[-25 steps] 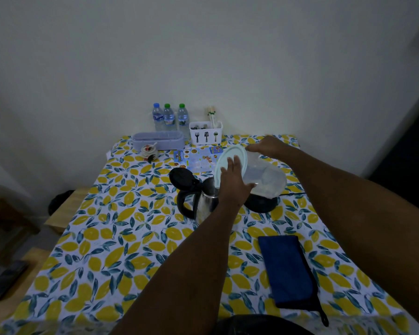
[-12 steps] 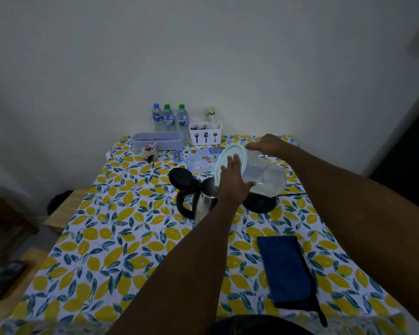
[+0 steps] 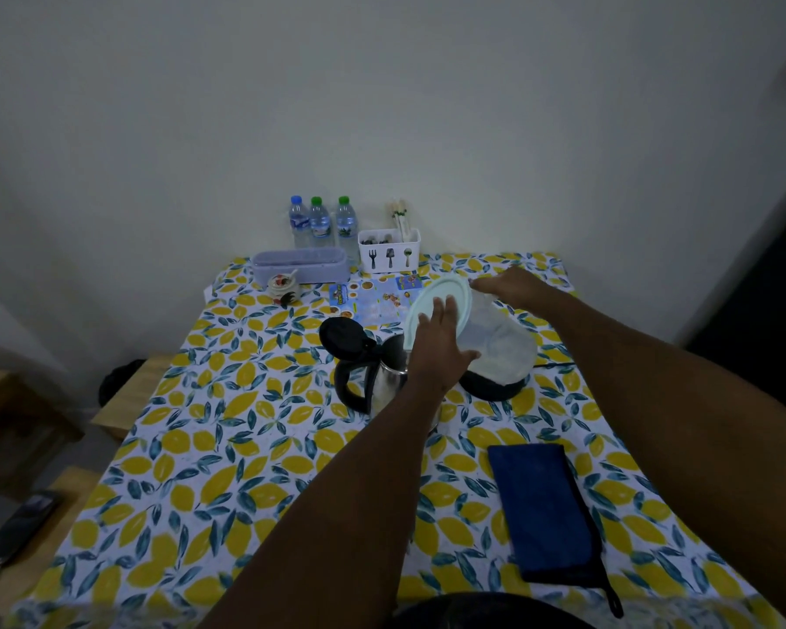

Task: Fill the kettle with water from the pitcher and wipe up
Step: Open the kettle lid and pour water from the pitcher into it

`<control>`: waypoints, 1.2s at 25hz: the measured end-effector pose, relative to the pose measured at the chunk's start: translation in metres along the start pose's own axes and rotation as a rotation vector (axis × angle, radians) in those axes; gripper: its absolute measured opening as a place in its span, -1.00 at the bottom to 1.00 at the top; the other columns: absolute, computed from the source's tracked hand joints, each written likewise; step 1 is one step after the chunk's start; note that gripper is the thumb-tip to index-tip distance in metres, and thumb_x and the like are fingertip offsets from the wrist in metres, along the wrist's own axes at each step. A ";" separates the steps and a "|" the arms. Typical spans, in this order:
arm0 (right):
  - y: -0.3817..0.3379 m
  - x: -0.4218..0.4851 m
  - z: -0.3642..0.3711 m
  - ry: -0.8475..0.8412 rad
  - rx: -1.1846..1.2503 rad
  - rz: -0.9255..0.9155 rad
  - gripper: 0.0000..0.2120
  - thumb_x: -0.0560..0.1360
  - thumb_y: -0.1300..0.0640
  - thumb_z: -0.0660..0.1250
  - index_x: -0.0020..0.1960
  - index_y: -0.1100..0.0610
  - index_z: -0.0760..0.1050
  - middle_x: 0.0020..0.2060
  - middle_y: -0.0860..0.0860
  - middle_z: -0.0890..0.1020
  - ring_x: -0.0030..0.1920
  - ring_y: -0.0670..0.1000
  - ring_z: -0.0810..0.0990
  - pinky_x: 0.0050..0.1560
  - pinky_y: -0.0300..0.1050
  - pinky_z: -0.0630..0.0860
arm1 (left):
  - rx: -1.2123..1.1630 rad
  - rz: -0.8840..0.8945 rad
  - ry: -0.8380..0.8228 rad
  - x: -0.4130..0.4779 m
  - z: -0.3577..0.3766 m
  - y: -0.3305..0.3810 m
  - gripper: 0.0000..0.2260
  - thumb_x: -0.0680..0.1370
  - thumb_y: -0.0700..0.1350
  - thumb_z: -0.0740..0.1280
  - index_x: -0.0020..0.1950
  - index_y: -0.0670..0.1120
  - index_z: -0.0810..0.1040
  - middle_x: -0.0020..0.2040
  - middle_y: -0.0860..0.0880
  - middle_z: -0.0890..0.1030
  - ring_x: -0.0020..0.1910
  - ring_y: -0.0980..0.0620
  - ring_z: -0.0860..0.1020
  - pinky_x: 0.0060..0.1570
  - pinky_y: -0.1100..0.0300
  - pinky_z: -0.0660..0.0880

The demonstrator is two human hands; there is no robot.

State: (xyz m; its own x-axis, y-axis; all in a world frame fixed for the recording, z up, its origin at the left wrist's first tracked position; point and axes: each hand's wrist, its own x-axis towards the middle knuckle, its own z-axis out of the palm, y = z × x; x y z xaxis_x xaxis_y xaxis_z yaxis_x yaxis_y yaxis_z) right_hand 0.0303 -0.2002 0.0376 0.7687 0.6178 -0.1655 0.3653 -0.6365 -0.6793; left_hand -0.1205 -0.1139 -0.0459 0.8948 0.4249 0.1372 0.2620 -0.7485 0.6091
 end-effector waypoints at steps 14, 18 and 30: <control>0.161 -0.025 -0.009 0.229 0.502 0.330 -0.56 0.49 -0.09 0.37 -0.44 0.15 0.41 -0.60 0.05 0.39 -0.52 0.04 0.31 -0.38 -0.11 0.25 | 0.376 0.342 -0.249 0.028 0.079 0.045 -0.15 0.45 0.06 0.46 0.57 -0.04 0.02 0.58 -0.19 0.10 0.52 -0.36 0.10 0.45 -0.19 0.15; 0.218 -0.029 -0.029 0.293 0.612 0.382 -0.54 0.50 -0.02 0.36 -0.45 0.16 0.31 -0.54 0.13 0.35 -0.50 0.07 0.29 -0.36 -0.07 0.24 | 0.428 0.412 -0.301 0.043 0.127 0.077 -0.17 0.47 0.04 0.44 0.58 -0.02 0.00 0.58 -0.17 0.12 0.52 -0.33 0.10 0.44 -0.19 0.18; 0.305 0.006 -0.068 0.318 0.722 0.403 -0.62 0.51 0.01 0.33 -0.36 0.22 0.36 -0.48 0.15 0.31 -0.46 0.08 0.27 -0.32 -0.05 0.23 | 0.513 0.470 -0.301 0.081 0.202 0.130 -0.25 0.50 -0.07 0.41 0.56 -0.05 0.05 0.57 -0.23 0.14 0.53 -0.31 0.12 0.43 -0.16 0.21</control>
State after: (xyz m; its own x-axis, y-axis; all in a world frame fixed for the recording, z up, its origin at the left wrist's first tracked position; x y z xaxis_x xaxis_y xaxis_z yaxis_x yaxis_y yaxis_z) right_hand 0.1819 -0.4224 -0.1220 0.9164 0.1830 -0.3561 -0.3028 -0.2650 -0.9155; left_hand 0.0595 -0.2794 -0.1127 0.9946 -0.0993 0.0285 -0.1015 -0.9908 0.0891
